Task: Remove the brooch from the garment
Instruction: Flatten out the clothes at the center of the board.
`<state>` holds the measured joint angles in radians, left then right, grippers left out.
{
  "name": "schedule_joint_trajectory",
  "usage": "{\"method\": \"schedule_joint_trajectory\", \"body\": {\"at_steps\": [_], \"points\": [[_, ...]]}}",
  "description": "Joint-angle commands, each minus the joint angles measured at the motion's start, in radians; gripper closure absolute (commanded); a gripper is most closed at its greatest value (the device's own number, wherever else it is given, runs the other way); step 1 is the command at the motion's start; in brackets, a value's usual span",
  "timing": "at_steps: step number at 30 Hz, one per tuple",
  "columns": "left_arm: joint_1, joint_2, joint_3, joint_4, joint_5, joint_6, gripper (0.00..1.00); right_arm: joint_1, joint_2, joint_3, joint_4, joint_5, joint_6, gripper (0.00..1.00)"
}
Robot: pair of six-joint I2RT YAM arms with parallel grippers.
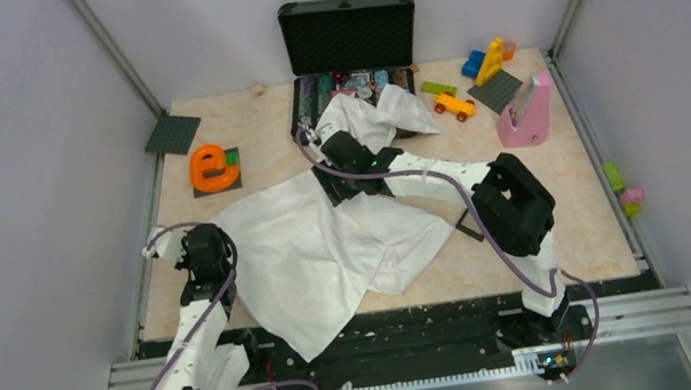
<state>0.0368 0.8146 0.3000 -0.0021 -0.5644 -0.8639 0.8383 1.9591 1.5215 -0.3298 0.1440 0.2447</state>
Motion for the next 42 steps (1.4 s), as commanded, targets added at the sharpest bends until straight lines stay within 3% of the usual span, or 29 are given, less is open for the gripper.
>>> {"method": "schedule_joint_trajectory", "body": {"at_steps": [1, 6, 7, 10, 11, 12, 16, 24, 31, 34, 35, 37, 38, 40, 41, 42], "points": [[0.005, 0.007, 0.013, 0.035, 0.001, -0.005, 1.00, 0.039, 0.047, 0.041, 0.007, 0.104, -0.042, 0.39], [0.006, 0.004, 0.014, 0.033, 0.002, -0.003, 1.00, 0.042, 0.058, 0.000, 0.005, 0.135, -0.037, 0.45], [0.006, 0.003, 0.013, 0.033, 0.002, -0.003, 1.00, 0.042, 0.055, -0.007, 0.005, 0.140, -0.038, 0.52], [0.005, 0.002, 0.013, 0.033, -0.001, -0.001, 1.00, 0.043, 0.030, -0.013, -0.015, 0.202, -0.031, 0.89], [0.005, 0.003, 0.013, 0.033, -0.004, 0.000, 1.00, 0.041, 0.013, -0.014, -0.024, 0.252, -0.028, 0.98], [0.005, 0.002, 0.013, 0.031, -0.005, -0.001, 1.00, 0.039, -0.008, -0.015, -0.032, 0.291, -0.027, 1.00], [0.005, 0.006, 0.013, 0.033, -0.009, 0.000, 1.00, -0.032, -0.116, -0.027, -0.071, 0.316, 0.010, 1.00], [0.006, 0.008, 0.013, 0.030, -0.013, -0.001, 1.00, -0.285, -0.387, -0.218, 0.019, 0.084, 0.152, 1.00], [0.005, 0.012, 0.022, 0.012, -0.031, -0.003, 1.00, -0.350, -0.522, -0.350, 0.048, 0.063, 0.218, 1.00], [0.005, 0.013, 0.030, 0.013, -0.022, 0.020, 1.00, -0.326, -0.569, -0.449, 0.181, -0.220, 0.178, 1.00], [0.005, 0.015, 0.036, 0.017, -0.002, 0.041, 0.97, -0.295, -0.562, -0.449, 0.191, -0.247, 0.172, 1.00], [0.005, 0.020, 0.057, 0.044, 0.092, 0.128, 0.81, -0.196, -0.533, -0.422, 0.153, -0.217, 0.133, 1.00], [0.004, 0.027, 0.067, 0.062, 0.135, 0.158, 0.60, -0.144, -0.517, -0.410, 0.139, -0.205, 0.111, 1.00], [-0.009, 0.056, 0.119, 0.015, 0.156, 0.152, 0.27, -0.051, -0.490, -0.400, 0.145, -0.217, 0.092, 1.00], [-0.019, 0.072, 0.154, -0.045, 0.152, 0.155, 0.15, -0.016, -0.480, -0.405, 0.156, -0.235, 0.092, 1.00], [-0.027, 0.085, 0.203, -0.104, 0.143, 0.150, 0.13, 0.007, -0.475, -0.417, 0.177, -0.267, 0.104, 1.00]]}}
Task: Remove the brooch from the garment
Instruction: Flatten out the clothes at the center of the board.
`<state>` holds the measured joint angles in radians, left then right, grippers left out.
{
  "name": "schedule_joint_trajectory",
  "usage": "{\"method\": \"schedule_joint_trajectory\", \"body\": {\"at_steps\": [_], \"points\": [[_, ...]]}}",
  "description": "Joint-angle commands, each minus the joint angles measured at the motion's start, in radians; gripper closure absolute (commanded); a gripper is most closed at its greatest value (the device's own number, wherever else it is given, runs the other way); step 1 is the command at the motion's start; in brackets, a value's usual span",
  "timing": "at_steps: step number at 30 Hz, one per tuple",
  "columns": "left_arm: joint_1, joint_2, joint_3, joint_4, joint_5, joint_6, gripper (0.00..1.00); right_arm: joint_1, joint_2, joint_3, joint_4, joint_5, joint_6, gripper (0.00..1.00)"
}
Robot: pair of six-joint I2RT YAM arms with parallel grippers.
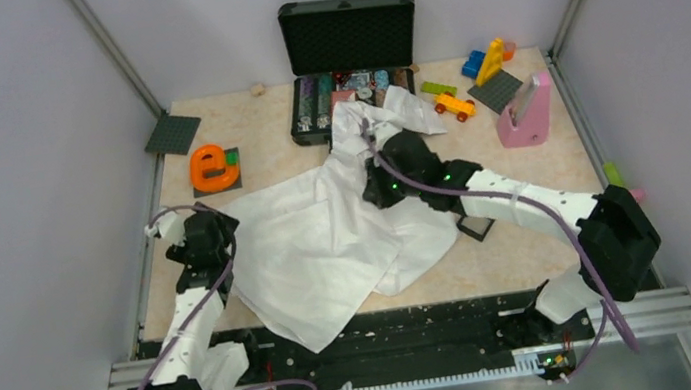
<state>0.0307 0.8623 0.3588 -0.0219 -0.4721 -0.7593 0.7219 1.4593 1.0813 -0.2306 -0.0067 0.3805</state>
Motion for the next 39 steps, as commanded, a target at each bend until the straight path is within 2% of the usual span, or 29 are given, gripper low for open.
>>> {"method": "schedule_joint_trajectory", "body": {"at_steps": [1, 3, 7, 8, 9, 10, 11, 13, 15, 19, 22, 29, 34, 36, 39], "points": [[-0.025, 0.047, 0.193, -0.157, 0.049, 0.040, 0.12, 0.136, 0.025, -0.002, 0.106, -0.157, -0.019, 1.00], [-0.083, 0.049, 0.292, -0.248, 0.063, 0.054, 0.11, 0.146, 0.010, -0.071, 0.185, -0.221, 0.030, 1.00], [-0.250, 0.059, 0.368, -0.193, 0.212, 0.130, 0.09, 0.146, -0.040, -0.182, 0.301, -0.281, 0.067, 0.98], [-0.282, 0.087, 0.387, -0.171, 0.292, 0.136, 0.09, 0.146, -0.049, -0.185, 0.288, -0.285, 0.062, 0.78], [-0.301, 0.137, 0.409, -0.147, 0.385, 0.138, 0.09, 0.146, -0.059, -0.183, 0.259, -0.269, 0.059, 0.50], [-0.315, 0.186, 0.433, -0.128, 0.496, 0.137, 0.09, 0.146, -0.081, -0.183, 0.222, -0.222, 0.063, 0.31], [-0.332, 0.236, 0.456, -0.112, 0.566, 0.137, 0.09, 0.144, -0.112, -0.192, 0.193, -0.169, 0.065, 0.23], [-0.385, 0.331, 0.503, -0.105, 0.582, 0.136, 0.09, 0.120, -0.185, -0.222, 0.161, -0.106, 0.064, 0.22], [-0.410, 0.413, 0.540, -0.093, 0.590, 0.136, 0.08, 0.060, -0.264, -0.263, 0.156, -0.108, 0.091, 0.22], [-0.417, 0.561, 0.584, -0.003, 0.696, 0.088, 0.09, -0.073, -0.419, -0.353, 0.151, -0.091, 0.142, 0.23], [-0.421, 0.656, 0.613, 0.063, 0.758, 0.041, 0.14, -0.132, -0.505, -0.390, 0.131, -0.052, 0.156, 0.23], [-0.426, 0.819, 0.635, 0.220, 0.864, -0.090, 0.27, -0.156, -0.503, -0.380, 0.115, -0.018, 0.162, 0.24], [-0.448, 0.907, 0.690, 0.235, 0.816, -0.139, 0.29, -0.170, -0.460, -0.364, 0.178, -0.029, 0.190, 0.24], [-0.448, 0.929, 0.700, 0.276, 0.814, -0.147, 0.41, -0.176, -0.431, -0.334, 0.190, -0.041, 0.189, 0.24], [-0.450, 0.910, 0.732, 0.243, 0.767, -0.073, 0.73, -0.193, -0.367, -0.278, 0.195, -0.057, 0.177, 0.24]]}}
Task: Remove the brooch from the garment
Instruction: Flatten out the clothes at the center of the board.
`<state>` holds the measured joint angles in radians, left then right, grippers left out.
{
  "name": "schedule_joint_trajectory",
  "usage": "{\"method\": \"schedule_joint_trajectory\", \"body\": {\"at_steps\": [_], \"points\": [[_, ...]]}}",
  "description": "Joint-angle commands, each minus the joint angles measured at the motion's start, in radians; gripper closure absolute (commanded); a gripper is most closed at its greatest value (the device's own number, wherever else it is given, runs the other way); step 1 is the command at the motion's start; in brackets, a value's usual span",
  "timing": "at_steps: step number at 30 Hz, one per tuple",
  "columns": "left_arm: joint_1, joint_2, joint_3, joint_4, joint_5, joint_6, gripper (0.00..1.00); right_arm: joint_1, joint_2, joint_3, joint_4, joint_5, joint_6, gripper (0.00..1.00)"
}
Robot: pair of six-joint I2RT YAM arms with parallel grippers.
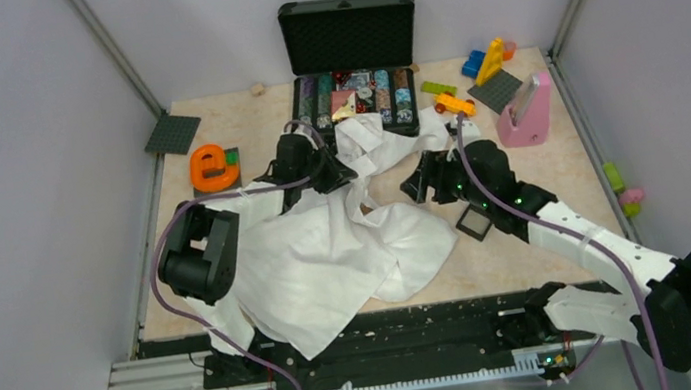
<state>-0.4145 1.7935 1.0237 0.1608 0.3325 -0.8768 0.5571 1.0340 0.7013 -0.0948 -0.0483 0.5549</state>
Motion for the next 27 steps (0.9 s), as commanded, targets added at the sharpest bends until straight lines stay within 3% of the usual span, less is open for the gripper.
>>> {"method": "schedule_joint_trajectory", "body": {"at_steps": [1, 5, 9, 11, 16, 22, 27], "points": [[-0.006, -0.042, 0.075, 0.026, -0.058, 0.084, 0.78, -0.044, 0.083, 0.122, 0.064, -0.022, 0.001, 0.24], [-0.006, -0.154, 0.086, -0.072, -0.061, 0.266, 1.00, -0.114, 0.194, 0.197, 0.123, -0.103, -0.012, 0.23], [-0.004, -0.241, 0.112, -0.219, 0.059, 0.485, 1.00, -0.145, 0.343, 0.350, 0.124, -0.216, -0.148, 0.24], [-0.006, -0.273, 0.091, -0.250, 0.118, 0.540, 1.00, -0.146, 0.410, 0.429, 0.109, -0.233, -0.240, 0.30], [-0.006, -0.335, -0.027, -0.295, 0.119, 0.543, 1.00, -0.149, 0.481, 0.422, 0.290, -0.373, -0.483, 0.30], [-0.006, -0.427, -0.231, -0.215, 0.078, 0.552, 1.00, -0.204, 0.712, 0.678, 0.131, -0.624, -0.549, 0.30], [-0.012, -0.483, -0.351, -0.169, 0.055, 0.610, 1.00, -0.203, 0.837, 0.743, 0.144, -0.719, -0.648, 0.32]]}}
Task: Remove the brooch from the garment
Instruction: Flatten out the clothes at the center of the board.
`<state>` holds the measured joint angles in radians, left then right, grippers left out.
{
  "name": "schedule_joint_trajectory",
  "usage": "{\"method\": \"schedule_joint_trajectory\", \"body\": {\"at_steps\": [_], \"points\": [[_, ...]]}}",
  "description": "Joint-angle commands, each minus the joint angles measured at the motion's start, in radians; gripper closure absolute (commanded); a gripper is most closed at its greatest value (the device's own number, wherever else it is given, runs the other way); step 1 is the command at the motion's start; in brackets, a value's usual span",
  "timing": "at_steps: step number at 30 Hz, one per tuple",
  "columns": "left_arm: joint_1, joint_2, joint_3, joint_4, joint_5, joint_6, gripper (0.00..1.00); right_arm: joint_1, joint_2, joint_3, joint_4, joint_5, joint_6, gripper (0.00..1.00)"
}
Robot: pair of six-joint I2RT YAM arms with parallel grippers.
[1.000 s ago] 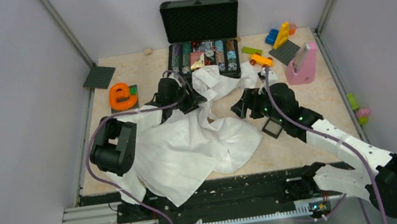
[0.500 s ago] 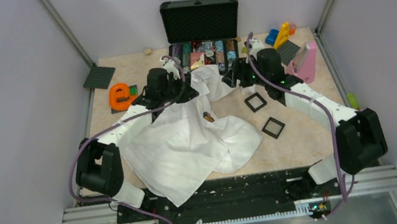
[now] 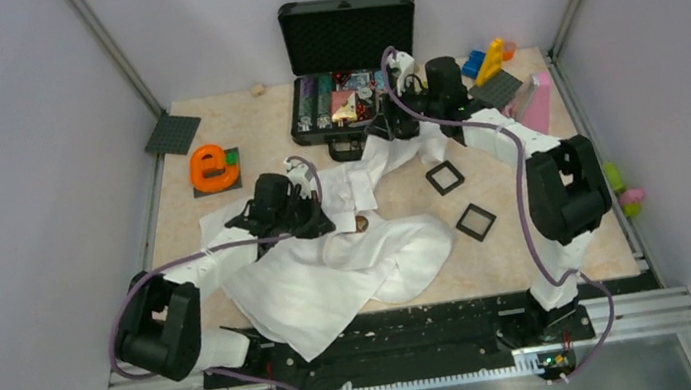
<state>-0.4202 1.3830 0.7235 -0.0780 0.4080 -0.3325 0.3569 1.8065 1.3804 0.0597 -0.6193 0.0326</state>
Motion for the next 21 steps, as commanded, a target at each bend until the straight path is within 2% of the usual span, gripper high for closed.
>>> {"method": "schedule_joint_trajectory", "body": {"at_steps": [1, 4, 5, 7, 11, 15, 21], "points": [[-0.007, -0.083, -0.063, 0.085, -0.041, 0.072, 1.00, -0.001, 0.081, 0.081, -0.031, -0.166, -0.165, 0.32], [-0.008, -0.118, -0.109, 0.133, -0.087, 0.085, 1.00, 0.038, 0.125, 0.163, -0.229, -0.227, -0.402, 0.35], [-0.008, -0.128, -0.124, 0.149, -0.100, 0.082, 1.00, 0.063, 0.144, 0.203, -0.331, -0.206, -0.506, 0.35], [-0.008, -0.143, -0.152, 0.176, -0.120, 0.075, 1.00, 0.107, 0.166, 0.244, -0.419, -0.120, -0.622, 0.34], [-0.007, -0.169, -0.181, 0.215, -0.137, 0.066, 1.00, 0.126, 0.197, 0.256, -0.449, -0.108, -0.677, 0.35], [-0.008, -0.164, -0.181, 0.211, -0.168, 0.067, 1.00, 0.126, 0.238, 0.301, -0.538, -0.120, -0.709, 0.45], [-0.008, -0.175, -0.185, 0.224, -0.177, 0.064, 1.00, 0.118, 0.256, 0.302, -0.613, -0.077, -0.759, 0.46]]}}
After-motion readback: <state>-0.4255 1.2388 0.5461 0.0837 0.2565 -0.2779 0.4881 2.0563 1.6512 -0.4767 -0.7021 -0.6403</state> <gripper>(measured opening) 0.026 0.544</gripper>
